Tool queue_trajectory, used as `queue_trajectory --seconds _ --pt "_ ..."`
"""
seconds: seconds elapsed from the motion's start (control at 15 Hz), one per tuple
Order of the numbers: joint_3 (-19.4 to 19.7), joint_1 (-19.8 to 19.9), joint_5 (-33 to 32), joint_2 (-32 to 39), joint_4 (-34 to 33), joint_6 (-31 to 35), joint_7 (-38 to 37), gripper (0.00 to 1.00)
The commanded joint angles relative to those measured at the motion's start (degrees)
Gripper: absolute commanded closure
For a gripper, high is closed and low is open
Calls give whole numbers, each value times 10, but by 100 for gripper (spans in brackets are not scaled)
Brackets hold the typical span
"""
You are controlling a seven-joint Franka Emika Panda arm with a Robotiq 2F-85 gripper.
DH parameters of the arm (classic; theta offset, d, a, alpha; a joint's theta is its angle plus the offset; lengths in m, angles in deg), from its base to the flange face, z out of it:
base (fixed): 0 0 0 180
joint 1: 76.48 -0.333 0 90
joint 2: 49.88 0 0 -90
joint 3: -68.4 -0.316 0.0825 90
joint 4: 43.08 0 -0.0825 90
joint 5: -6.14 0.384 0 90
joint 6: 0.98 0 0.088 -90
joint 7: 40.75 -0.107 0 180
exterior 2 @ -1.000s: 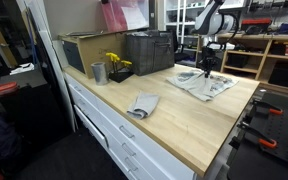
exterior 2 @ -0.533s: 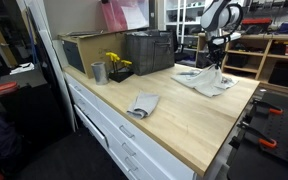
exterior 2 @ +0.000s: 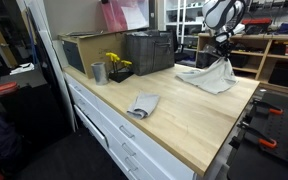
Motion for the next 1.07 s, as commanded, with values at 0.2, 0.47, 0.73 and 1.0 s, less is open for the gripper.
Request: queue_trajectory --seconds 0.2,0.47,0.73,1.0 --pt "15 -47 -129 -7 -14 -27 -133 99" --pt "6 -53 -189 -3 -21 -58 -186 99" --pt "-2 -43 -193 6 -25 -76 -196 71" --pt "-4 -50 -206 7 -20 -92 -228 53"
